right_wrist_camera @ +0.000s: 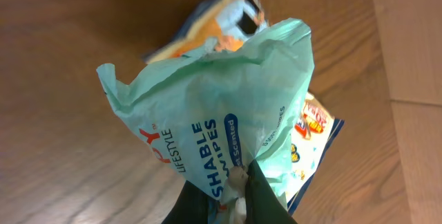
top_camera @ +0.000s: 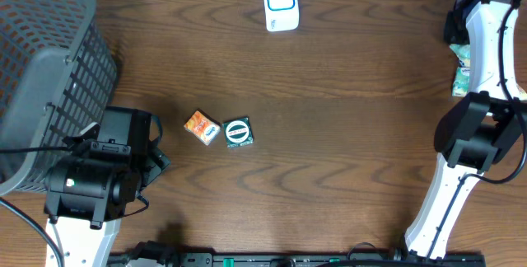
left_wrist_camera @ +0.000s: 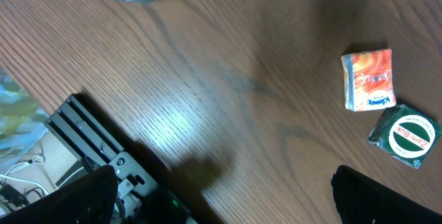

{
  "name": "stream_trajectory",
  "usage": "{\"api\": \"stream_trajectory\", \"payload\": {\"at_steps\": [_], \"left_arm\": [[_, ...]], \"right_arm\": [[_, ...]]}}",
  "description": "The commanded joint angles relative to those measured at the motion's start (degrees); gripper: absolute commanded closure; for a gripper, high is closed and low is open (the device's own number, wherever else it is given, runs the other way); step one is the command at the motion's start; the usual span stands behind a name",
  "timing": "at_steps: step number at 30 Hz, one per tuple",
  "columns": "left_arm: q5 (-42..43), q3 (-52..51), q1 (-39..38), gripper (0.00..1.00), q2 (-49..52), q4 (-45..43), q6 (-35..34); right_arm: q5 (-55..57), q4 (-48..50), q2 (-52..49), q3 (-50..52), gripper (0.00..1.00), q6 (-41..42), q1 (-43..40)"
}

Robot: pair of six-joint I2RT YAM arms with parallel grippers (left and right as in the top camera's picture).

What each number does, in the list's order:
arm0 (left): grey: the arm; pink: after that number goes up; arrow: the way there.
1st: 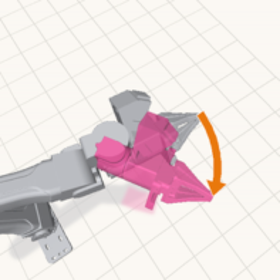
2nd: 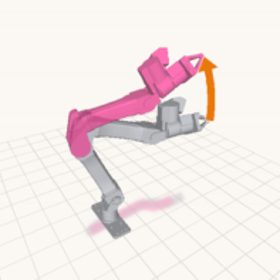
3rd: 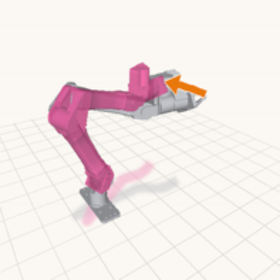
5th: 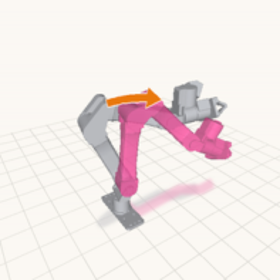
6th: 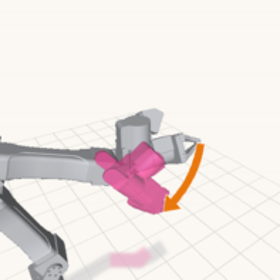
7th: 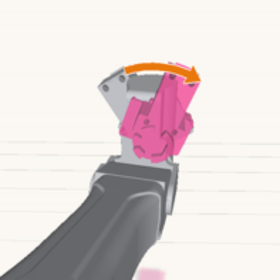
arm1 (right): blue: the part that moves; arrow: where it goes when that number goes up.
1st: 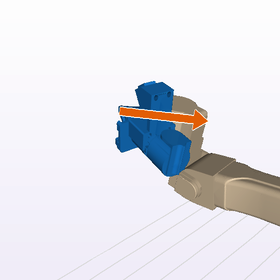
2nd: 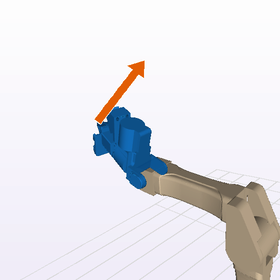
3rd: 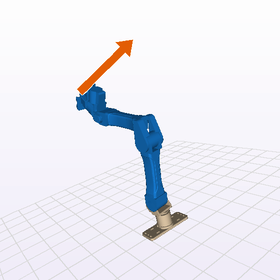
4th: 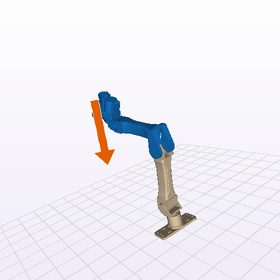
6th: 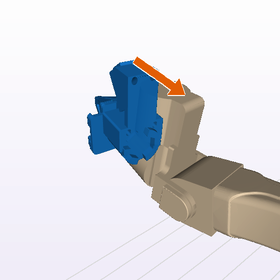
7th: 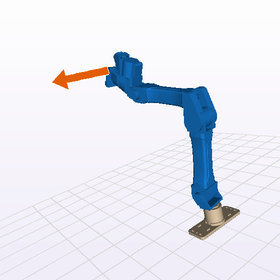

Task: Scan the item barcode
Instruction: 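Carry the wipes pack to the right table edge and release, then move the right gripper left toward the orange Kleenex box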

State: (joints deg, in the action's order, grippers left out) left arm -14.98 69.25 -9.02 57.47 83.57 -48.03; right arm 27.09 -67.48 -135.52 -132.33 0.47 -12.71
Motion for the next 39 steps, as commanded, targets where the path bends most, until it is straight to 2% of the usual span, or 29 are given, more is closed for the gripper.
{"api": "stream_trajectory", "payload": {"at_steps": [1, 3, 5, 10, 11, 13, 15, 17, 19, 22, 30, 34, 39], "left_arm": [[-0.9, 1.1, 0.2, 0.02, -0.3, 0.2, -0.5], [-0.9, 1.1, 0.2, 0.02, -0.3, 0.2, -0.5], [-0.9, 1.1, 0.2, 0.03, -0.3, 0.2, -0.5], [-0.9, 1.1, 0.2, 0.02, -0.3, 0.2, -0.5], [-0.9, 1.1, 0.2, 0.03, -0.3, 0.2, -0.5], [-0.9, 1.1, 0.2, 0.02, -0.3, 0.2, -0.5], [-0.9, 1.1, 0.2, 0.02, -0.3, 0.2, -0.5], [-0.9, 1.1, 0.2, 0.03, -0.3, 0.2, -0.5], [-0.9, 1.1, 0.2, 0.02, -0.3, 0.2, -0.5], [-0.9, 1.1, 0.2, 0.02, -0.3, 0.2, -0.5], [-0.9, 1.1, 0.2, 0.02, -0.3, 0.2, -0.5], [-0.9, 1.1, 0.2, 0.03, -0.3, 0.2, -0.5], [-0.9, 1.1, 0.2, 0.03, -0.3, 0.2, -0.5]], "right_arm": [[3.0, 1.4, 0.4, 4.4, 0.97, 1.4, -0.7], [3.6, 2.6, 0.4, 6.9, 0.91, 1.4, -0.8], [4.0, 4.5, 0.4, 9.3, 0.72, 1.5, -0.7], [4.1, 4.7, 1.0, 9.4, 0.66, 2.5, -0.5], [4.1, 4.7, 1.5, 9.2, 0.57, 2.5, -0.3], [4.1, 4.9, 3.0, 8.9, 0.30, 2.5, 0.1], [4.0, 5.2, 5.1, 8.5, 0.20, 2.5, 0.8], [3.5, 5.7, 7.8, 8.4, 0.05, 2.7, 1.6], [0.8, 6.2, 10.8, 8.4, 0.01, 2.7, 2.5], [-8.4, 6.6, 15.5, 8.4, 0.01, 2.7, 4.3], [-48.3, 6.2, 21.4, 8.4, 0.01, 2.7, 10.5], [-56.8, 5.0, 20.7, 9.0, 0.01, 2.7, 13.9], [-56.5, 4.6, 19.1, 9.6, 0.01, 2.7, 20.3]]}}
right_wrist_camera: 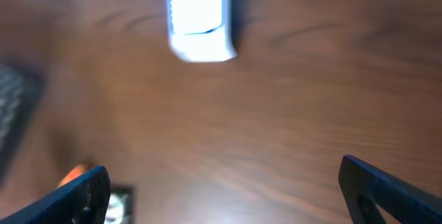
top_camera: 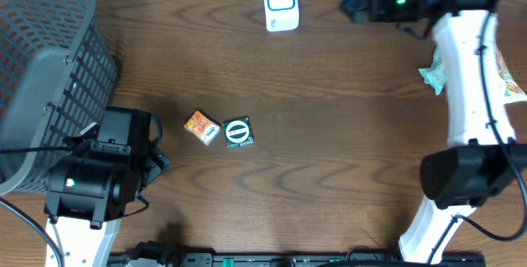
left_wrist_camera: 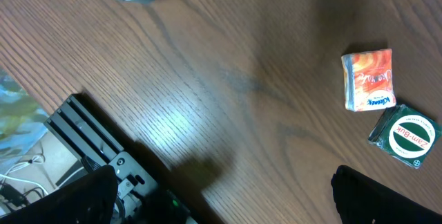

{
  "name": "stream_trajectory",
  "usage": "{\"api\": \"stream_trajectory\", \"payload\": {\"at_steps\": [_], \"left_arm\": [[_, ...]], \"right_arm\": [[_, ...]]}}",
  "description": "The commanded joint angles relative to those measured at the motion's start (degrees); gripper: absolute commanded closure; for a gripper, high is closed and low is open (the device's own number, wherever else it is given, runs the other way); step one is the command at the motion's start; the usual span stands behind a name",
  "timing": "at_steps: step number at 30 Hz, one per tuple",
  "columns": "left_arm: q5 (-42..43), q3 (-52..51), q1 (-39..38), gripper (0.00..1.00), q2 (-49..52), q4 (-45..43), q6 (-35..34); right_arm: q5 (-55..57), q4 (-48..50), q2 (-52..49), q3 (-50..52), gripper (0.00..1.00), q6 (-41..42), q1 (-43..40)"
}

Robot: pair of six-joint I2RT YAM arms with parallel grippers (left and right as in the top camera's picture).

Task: Scan the item barcode
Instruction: 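Move the right gripper left toward the orange Kleenex box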

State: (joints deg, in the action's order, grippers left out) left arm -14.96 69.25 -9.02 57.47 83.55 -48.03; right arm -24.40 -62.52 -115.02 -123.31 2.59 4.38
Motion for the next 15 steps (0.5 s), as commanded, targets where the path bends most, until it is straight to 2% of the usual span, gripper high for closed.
{"api": "stream_trajectory", "payload": {"at_steps": [1, 8, 15], "left_arm": [[-1.0, 1.1, 0.2, 0.03, -0.3, 0.2, -0.5], [-0.9, 1.1, 0.2, 0.02, -0.3, 0.2, -0.5], [-0.9, 1.1, 0.2, 0.02, -0.3, 0.2, -0.5]], "right_arm": [[-4.5, -0.3, -1.7, 0.5, 0.01, 0.6, 4.5], [0.5, 0.4, -4.6, 0.5, 0.01, 0.6, 12.2], [0.6, 1.4, -6.0, 0.5, 0.01, 0.6, 17.6]]}}
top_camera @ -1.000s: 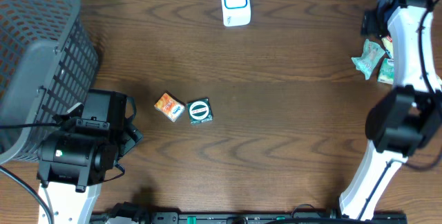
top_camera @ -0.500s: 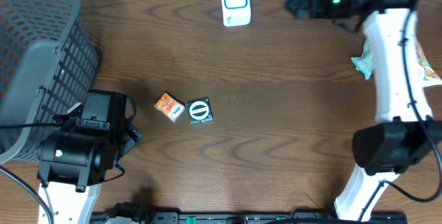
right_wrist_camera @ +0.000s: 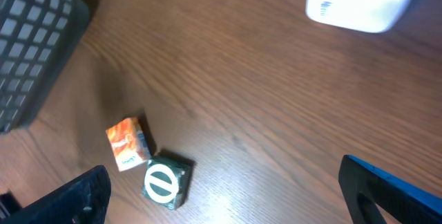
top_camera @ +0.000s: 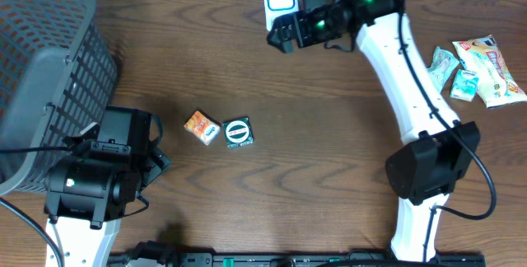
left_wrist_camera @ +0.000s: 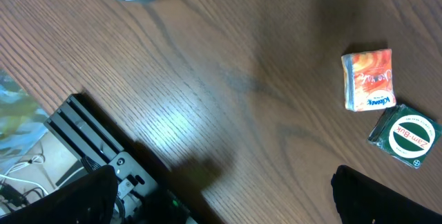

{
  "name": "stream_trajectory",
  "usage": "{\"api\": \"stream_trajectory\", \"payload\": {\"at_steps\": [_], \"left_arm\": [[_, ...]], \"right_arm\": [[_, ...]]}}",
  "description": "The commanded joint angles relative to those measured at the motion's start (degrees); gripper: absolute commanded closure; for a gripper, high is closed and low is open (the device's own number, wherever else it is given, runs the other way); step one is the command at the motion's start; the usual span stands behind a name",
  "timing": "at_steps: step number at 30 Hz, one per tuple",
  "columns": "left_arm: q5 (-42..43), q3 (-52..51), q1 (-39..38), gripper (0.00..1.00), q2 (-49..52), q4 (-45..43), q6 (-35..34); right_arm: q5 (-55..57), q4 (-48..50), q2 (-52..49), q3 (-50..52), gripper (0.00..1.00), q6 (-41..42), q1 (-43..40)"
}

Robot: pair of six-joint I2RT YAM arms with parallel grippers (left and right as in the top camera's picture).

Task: Scan the item barcode
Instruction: 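Move the right gripper left toward the orange Kleenex box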

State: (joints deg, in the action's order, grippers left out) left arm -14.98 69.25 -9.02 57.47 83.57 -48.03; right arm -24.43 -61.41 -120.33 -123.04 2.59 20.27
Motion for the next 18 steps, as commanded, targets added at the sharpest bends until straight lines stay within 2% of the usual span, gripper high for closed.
{"api": "stream_trajectory", "payload": {"at_steps": [1, 18], "left_arm": [[-0.9, 1.1, 0.2, 0.02, -0.3, 0.2, -0.5], [-0.9, 1.1, 0.2, 0.02, -0.3, 0.2, -0.5]], "right_arm": [[0.6, 0.3, -0.9, 0.3, 0.01, 0.6, 2.3], [1.0, -0.1, -4.9, 0.5, 0.01, 0.6, 7.1]]}}
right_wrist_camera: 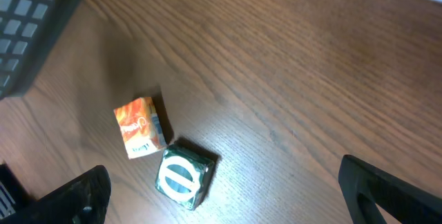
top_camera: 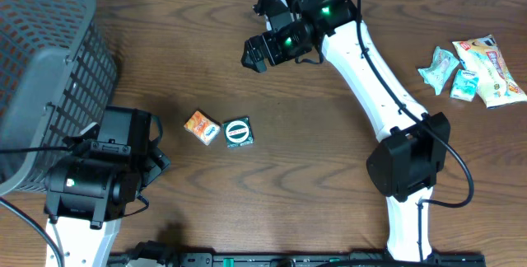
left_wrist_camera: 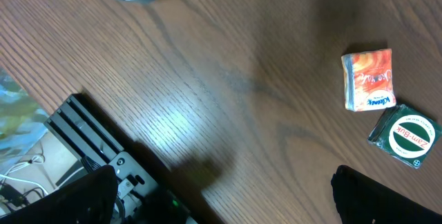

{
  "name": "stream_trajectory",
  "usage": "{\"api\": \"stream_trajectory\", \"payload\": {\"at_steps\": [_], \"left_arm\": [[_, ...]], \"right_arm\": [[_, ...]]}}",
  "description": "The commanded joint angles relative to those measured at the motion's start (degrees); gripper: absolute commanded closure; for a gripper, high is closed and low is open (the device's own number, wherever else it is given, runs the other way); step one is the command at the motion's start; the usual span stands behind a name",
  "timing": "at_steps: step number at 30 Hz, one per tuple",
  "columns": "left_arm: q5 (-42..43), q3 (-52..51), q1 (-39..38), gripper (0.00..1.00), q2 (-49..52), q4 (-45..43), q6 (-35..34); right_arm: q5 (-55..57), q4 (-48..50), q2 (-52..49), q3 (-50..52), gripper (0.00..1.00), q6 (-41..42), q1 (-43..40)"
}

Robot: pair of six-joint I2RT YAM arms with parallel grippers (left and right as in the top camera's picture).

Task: Scan the item barcode
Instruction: 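Move the right gripper left toward the orange Kleenex box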

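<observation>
Two small items lie side by side mid-table: an orange box [top_camera: 201,126] and a dark green box with a white ring on its lid [top_camera: 238,133]. In the right wrist view the orange box [right_wrist_camera: 140,127] and the green box [right_wrist_camera: 183,178] sit low and left, and my right gripper [right_wrist_camera: 224,207] is open and empty above them. In the overhead view the right gripper [top_camera: 257,53] hangs at the back, behind the boxes. The white scanner shows only as a corner. My left gripper [left_wrist_camera: 224,200] is open at the front left, with both boxes [left_wrist_camera: 369,80] to its right.
A grey mesh basket [top_camera: 41,69] fills the left side of the table. Several snack and wipes packets [top_camera: 469,69] lie at the far right. The left arm [top_camera: 99,176] stands at the front left, and the right arm [top_camera: 370,61] spans the table from the front.
My right gripper has moved left and a little nearer the two boxes; they are larger in its view, and the arm now covers the scanner from overhead. The left arm is unchanged.
My right gripper was shut on a green wipes packet at the far right. Then it was open and empty at the back, the packet lying with the snacks. Then it hung beside the scanner, and now it looks down on the two boxes.
</observation>
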State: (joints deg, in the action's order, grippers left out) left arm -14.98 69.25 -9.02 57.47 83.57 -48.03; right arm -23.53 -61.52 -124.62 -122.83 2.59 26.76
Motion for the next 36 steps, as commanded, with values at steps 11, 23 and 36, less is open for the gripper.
{"api": "stream_trajectory", "payload": {"at_steps": [11, 23, 36], "left_arm": [[-0.9, 1.1, 0.2, 0.02, -0.3, 0.2, -0.5], [-0.9, 1.1, 0.2, 0.02, -0.3, 0.2, -0.5], [-0.9, 1.1, 0.2, 0.02, -0.3, 0.2, -0.5]], "right_arm": [[0.0, -1.4, -1.7, 0.3, 0.01, 0.6, 2.1], [0.1, -7.3, -2.1, 0.3, 0.01, -0.1, 8.9], [5.6, 4.0, -2.1, 0.3, 0.01, 0.3, 16.1]]}}
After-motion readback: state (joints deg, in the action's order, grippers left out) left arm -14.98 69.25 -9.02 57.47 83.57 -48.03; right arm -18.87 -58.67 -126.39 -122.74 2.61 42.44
